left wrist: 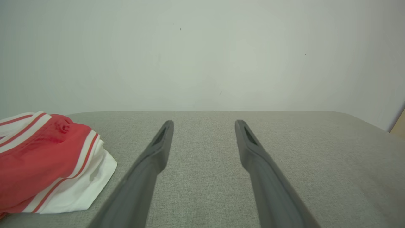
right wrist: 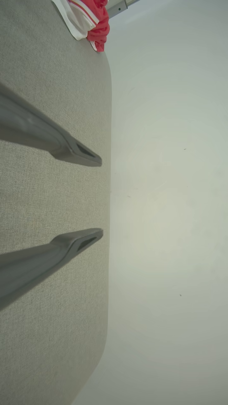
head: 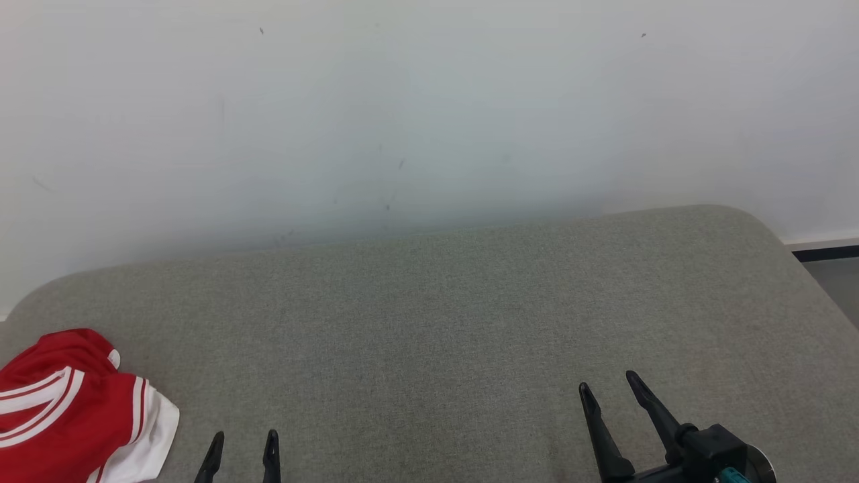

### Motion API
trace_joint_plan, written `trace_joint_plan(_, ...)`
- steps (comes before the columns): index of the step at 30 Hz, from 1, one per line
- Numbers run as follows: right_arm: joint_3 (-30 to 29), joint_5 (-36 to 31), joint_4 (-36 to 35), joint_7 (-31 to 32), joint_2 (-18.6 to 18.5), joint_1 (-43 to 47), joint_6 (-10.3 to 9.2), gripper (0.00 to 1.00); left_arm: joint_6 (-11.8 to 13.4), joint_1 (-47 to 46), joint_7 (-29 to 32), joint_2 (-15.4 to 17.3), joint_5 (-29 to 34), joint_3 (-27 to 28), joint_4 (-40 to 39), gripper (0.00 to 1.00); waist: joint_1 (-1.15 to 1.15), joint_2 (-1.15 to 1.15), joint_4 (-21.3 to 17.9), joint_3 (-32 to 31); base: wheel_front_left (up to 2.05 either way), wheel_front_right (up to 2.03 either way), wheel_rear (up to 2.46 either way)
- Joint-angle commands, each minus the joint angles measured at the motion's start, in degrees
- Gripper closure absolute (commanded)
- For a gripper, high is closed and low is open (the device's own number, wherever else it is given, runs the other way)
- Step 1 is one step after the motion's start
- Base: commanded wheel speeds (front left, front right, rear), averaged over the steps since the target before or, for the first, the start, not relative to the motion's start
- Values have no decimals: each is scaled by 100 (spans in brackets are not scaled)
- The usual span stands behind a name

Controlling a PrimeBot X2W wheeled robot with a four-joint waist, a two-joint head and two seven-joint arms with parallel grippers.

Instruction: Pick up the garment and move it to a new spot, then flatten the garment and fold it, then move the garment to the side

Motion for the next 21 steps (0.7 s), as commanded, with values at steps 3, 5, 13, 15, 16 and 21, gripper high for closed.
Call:
trace_joint_plan(3,18,64,-28,-29,2,16,4,0,5,47,-26,15,-43,22,59,0,0,0,-1,12,0,0,0)
trace_joint_plan(5,23,66,-19,-29,1,13,4,0,1,44,-26,15,-45,27,76,0,0,0,-2,17,0,0,0)
trace_joint_plan(13,38,100,10,-29,10,22,4,0,8,26,-26,15,-18,27,89,0,0,0,1,31,0,0,0)
trace_joint_plan(15,43,105,12,-29,13,28,4,0,10,25,-26,15,-7,19,91,0,0,0,9,32,0,0,0)
trace_joint_plan(16,41,109,12,-29,19,29,4,0,13,25,-26,15,-1,16,93,0,0,0,15,31,0,0,0)
trace_joint_plan(21,27,115,-3,-28,33,40,4,0,37,-23,-26,15,5,13,47,0,0,0,86,49,0,0,0)
